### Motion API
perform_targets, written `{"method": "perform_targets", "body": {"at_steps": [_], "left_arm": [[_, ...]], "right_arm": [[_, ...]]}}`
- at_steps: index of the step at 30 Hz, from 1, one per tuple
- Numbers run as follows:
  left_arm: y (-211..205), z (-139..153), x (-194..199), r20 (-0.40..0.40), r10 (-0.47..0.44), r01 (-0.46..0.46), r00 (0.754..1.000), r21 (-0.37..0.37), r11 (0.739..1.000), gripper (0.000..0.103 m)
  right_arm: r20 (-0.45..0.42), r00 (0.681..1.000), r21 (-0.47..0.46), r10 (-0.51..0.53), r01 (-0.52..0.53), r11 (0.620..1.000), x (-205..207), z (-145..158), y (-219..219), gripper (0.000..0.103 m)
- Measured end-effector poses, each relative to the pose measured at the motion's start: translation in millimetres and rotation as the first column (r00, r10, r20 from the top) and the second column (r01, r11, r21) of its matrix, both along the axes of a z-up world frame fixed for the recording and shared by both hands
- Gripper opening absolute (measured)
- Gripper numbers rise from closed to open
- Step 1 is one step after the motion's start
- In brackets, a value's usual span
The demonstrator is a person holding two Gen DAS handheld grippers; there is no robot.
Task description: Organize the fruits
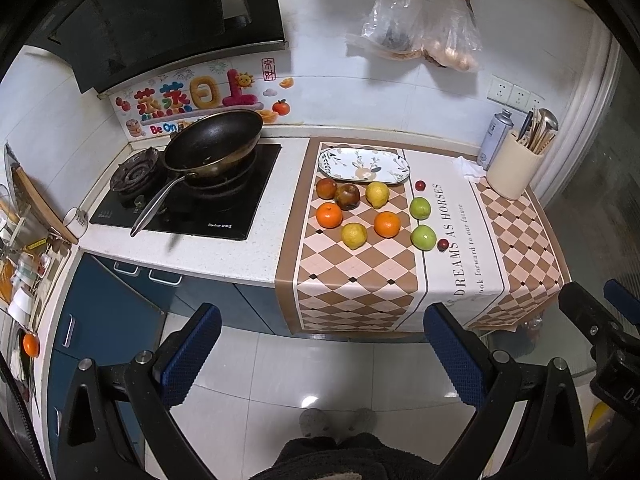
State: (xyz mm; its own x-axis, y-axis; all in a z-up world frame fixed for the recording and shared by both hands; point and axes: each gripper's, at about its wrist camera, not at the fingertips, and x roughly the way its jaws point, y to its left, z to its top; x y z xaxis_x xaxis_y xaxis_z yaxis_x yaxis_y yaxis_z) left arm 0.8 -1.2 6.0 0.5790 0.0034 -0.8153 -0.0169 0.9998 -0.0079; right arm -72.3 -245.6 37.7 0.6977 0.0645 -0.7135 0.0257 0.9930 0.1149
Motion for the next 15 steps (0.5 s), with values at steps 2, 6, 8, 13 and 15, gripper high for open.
{"method": "perform_targets", "body": {"at_steps": [2,6,8,13,15], "left_arm": [[0.5,-0.1,-0.1,0.0,-0.001,0.001,1.0,0.001,1.0,0.103],[1.4,-0.2,0.4,0.0,0.0,0.0,1.0,0.0,1.0,0.103],[0.7,0.2,0.2,0.001,-0.001,0.001,1.0,0.001,1.0,0.103],[2.5,-0.3,0.5,0.001,-0.002,0.002,1.0,0.002,1.0,0.103],[2.4,-0.1,0.4,0.002,-0.002,0.002,1.0,0.002,1.0,0.103]], "right_arm": [[-0.002,1.0,-0.001,0.004,-0.004,1.0,7.1,2.3,4.1,0.103],[-0.004,1.0,-0.001,0.009,-0.009,1.0,8.7,2.9,5.5,0.103],[-0.003,1.0,-0.001,0.006,-0.006,1.0,8.1,2.3,5.3,0.103],[-0.003,1.0,0.0,0.006,-0.006,1.0,7.8,1.6,4.5,0.103],[-0.002,1.0,0.0,0.006,-0.006,1.0,7.8,1.7,4.6,0.103]]}}
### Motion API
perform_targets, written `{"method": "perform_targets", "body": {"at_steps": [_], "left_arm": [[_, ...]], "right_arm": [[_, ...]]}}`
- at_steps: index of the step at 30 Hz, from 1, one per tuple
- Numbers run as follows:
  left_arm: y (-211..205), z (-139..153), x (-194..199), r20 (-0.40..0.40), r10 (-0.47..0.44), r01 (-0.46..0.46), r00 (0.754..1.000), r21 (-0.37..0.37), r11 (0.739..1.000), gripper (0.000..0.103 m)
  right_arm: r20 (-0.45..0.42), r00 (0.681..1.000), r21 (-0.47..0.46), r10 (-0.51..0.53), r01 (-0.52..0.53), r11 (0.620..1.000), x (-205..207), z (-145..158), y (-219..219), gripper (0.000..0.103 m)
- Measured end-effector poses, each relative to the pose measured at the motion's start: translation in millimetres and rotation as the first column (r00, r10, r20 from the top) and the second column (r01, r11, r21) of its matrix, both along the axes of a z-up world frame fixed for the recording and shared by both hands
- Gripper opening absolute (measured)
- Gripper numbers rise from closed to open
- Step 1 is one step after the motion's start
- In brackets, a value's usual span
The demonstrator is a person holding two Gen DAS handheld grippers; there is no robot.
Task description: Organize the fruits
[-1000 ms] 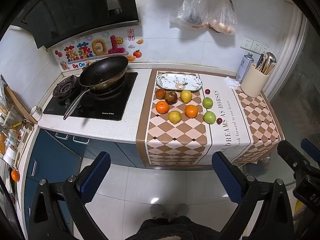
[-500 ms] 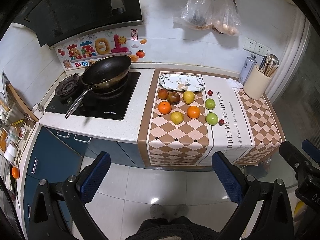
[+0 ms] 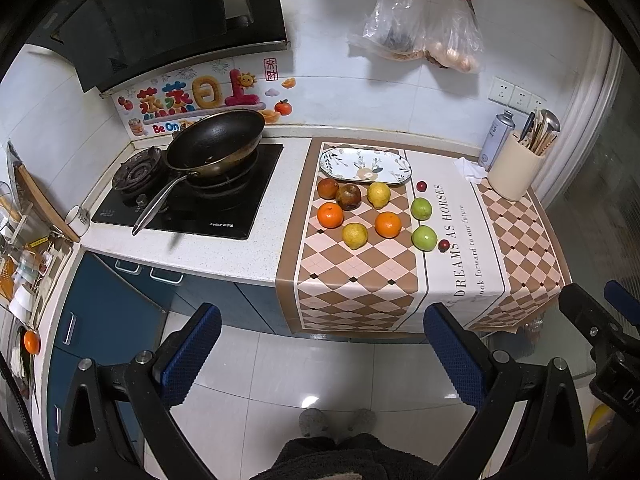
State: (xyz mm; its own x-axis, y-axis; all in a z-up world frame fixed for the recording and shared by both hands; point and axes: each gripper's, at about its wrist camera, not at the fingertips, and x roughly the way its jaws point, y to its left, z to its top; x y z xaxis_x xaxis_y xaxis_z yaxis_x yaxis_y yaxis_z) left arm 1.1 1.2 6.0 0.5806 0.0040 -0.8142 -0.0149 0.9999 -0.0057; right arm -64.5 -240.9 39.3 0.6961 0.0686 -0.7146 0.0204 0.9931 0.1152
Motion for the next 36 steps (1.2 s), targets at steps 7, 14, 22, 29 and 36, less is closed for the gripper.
{"method": "perform_targets", "body": {"at_steps": [7,14,22,29,36], "left_arm": [[1.1,-0.3,0.4,0.0,0.0,0.0,1.0,0.0,1.0,0.103],[1.2,0.6,0.6,0.002,0.002,-0.002,1.0,0.001,1.0,0.103],[2.8,1.6,-0.2,0.008,0.005,-0.005,1.0,0.006,1.0,0.103],[6.5,3.7,-1.9,0.015,0.008,-0.008,1.0,0.011,1.0,0.103],[6.7,3.8,-2.6,0.012,0.009,-0.009,1.0,0.01,1.0,0.103]], "right_arm": [[-0.003,1.0,0.003,0.003,-0.003,1.0,0.8,-2.7,-0.1,0.103],[-0.007,1.0,-0.001,0.016,-0.016,1.0,0.4,-3.9,0.1,0.103],[-0.007,1.0,0.002,0.016,-0.016,1.0,0.2,-3.9,-0.8,0.103],[-0.007,1.0,0.002,0.017,-0.017,1.0,0.2,-3.7,-0.8,0.103],[-0.011,1.0,0.007,0.021,-0.021,1.0,-0.4,-6.7,0.1,0.103]]}}
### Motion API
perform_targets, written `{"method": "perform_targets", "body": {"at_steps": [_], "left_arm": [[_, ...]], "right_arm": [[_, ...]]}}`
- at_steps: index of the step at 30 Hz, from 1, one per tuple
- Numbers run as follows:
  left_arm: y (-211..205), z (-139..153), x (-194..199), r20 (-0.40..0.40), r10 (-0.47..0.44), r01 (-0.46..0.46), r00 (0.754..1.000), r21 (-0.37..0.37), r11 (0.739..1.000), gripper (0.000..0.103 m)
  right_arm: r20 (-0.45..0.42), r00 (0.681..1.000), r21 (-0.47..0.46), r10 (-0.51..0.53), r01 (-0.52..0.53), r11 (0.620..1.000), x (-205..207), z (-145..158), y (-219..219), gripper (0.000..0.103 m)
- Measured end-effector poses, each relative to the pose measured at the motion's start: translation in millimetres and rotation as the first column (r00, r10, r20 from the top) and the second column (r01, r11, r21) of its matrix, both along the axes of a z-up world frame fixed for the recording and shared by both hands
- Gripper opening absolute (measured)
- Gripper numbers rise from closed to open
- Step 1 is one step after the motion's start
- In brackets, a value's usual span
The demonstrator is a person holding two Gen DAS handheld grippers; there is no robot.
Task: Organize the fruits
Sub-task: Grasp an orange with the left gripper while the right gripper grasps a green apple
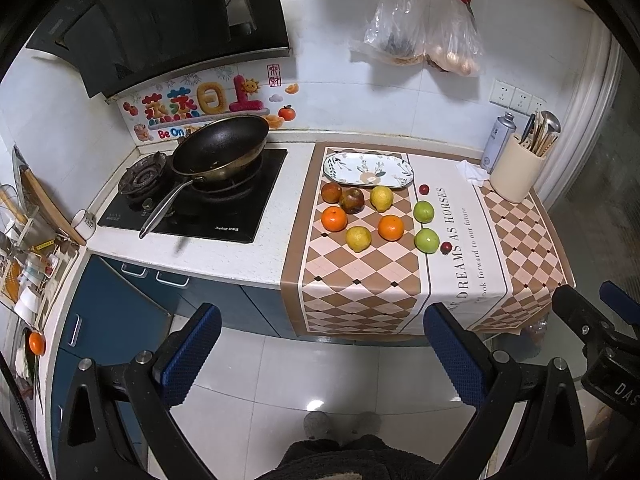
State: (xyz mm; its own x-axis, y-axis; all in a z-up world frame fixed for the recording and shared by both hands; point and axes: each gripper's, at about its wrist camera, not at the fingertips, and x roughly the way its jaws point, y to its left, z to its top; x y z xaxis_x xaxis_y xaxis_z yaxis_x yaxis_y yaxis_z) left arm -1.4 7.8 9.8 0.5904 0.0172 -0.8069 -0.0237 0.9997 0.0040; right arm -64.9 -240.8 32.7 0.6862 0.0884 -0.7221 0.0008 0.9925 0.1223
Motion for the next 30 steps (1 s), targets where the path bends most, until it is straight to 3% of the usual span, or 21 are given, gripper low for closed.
{"method": "perform_targets", "body": {"at_steps": [7,13,18,24,30], "left_arm": [[0.6,-5.6,14.9,0.028,0.039,-0.04,0.999,0.038,0.998,0.103],[2.4,-39.9,64.6,0.013,0.117,-0.117,0.993,0.119,0.986,0.103],[10.2,-85.7,116.3,-0.069,0.174,-0.163,0.982,0.146,0.976,0.103],[31.0,-145.9,196.0,-0.219,0.2,-0.166,0.955,0.164,0.972,0.103],[48.6,-210.7,284.8,-0.382,0.13,-0.107,0.915,0.081,0.991,0.103]], "right_arm": [[-0.008,1.0,0.007,-0.008,0.008,1.0,7.2,-9.4,-6.2,0.103],[-0.03,1.0,0.021,0.008,-0.008,1.0,57.7,-41.9,-15.6,0.103],[-0.101,0.994,0.075,0.047,-0.039,0.996,122.9,-83.4,-15.4,0.103],[-0.252,0.966,0.187,0.055,-0.007,0.982,219.4,-156.5,-22.7,0.103],[-0.391,0.92,0.226,-0.015,0.112,0.968,306.1,-231.7,-40.2,0.103]]}}
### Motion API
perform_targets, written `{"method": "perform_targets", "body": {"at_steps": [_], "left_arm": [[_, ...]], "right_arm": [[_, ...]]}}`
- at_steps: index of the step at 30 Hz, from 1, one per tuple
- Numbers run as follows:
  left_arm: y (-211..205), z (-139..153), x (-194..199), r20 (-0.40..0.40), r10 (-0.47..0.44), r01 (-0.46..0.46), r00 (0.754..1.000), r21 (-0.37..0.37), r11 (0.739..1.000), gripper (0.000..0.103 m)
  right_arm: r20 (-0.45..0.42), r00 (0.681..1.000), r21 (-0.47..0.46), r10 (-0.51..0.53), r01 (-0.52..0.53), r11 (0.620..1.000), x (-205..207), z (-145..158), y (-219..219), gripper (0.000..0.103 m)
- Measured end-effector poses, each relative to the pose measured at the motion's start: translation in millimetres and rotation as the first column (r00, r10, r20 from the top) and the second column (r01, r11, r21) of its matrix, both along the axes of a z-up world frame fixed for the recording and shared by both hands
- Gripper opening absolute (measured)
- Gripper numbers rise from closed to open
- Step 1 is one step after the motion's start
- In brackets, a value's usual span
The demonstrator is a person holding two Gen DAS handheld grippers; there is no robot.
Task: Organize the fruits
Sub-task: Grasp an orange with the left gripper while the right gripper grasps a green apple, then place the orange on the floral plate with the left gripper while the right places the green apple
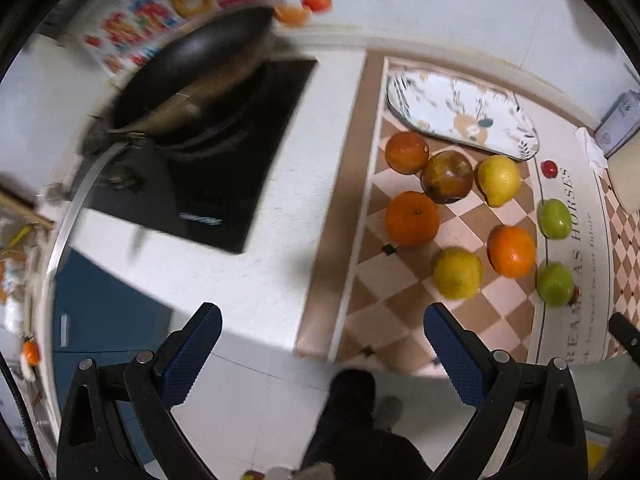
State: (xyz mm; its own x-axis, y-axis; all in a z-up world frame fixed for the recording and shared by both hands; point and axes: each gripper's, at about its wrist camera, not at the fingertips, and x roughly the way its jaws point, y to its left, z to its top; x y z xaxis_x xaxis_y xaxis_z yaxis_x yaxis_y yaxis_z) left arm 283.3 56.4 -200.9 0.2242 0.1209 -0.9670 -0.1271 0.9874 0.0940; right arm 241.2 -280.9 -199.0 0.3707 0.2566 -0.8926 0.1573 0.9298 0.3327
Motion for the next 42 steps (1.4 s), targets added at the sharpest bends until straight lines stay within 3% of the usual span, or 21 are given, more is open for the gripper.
{"method": "perform_targets", "body": {"at_steps": [6,16,18,21,22,28,35,42], "left_arm": [[-14.4,-55.2,70.0,-0.124,-0.112,0.094,0.986,-0.142,0.985,0.099],[-57.9,-112.3,123.5,-0.252,-0.283,0.225,0.926,-0.233,0.946,0.095],[-62.9,-118.5,127.1,-0.263,-0.3,0.243,0.917,-0.226,0.943,0.086],[-69.5,-126.0,132.3,-0.281,-0.315,0.258,0.906,-0.221,0.94,0.065],[-71.2,-127.5,134.2,-0.281,-0.316,0.263,0.906,-0.209,0.942,0.063],[-80.5,-124.0,136.7,-0.249,-0.318,0.276,0.915,-0.189,0.942,0.061],[-94.5,-110.4,121.8,-0.226,-0.332,0.303,0.916,-0.152,0.941,0.061],[-92.6,-106.4,117.2,-0.216,-0.311,0.281,0.926,-0.155,0.947,0.061]], "right_arm": [[-0.153,0.983,0.034,-0.099,0.105,0.994,54.0,-63.0,-12.7,0.103],[-0.297,0.935,0.057,-0.196,0.222,0.973,93.1,-127.8,-20.9,0.101],[-0.31,0.929,0.058,-0.203,0.232,0.971,96.3,-134.4,-21.1,0.099],[-0.317,0.926,0.066,-0.203,0.235,0.97,100.1,-138.6,-19.7,0.099],[-0.317,0.928,0.065,-0.196,0.227,0.972,101.9,-138.8,-18.2,0.099],[-0.335,0.931,-0.004,-0.143,0.15,0.989,107.8,-139.2,-1.7,0.091],[-0.333,0.937,-0.12,-0.104,0.068,0.99,107.5,-131.9,6.5,0.066],[-0.3,0.95,-0.041,-0.087,0.078,0.996,98.1,-126.2,1.7,0.066]]}}
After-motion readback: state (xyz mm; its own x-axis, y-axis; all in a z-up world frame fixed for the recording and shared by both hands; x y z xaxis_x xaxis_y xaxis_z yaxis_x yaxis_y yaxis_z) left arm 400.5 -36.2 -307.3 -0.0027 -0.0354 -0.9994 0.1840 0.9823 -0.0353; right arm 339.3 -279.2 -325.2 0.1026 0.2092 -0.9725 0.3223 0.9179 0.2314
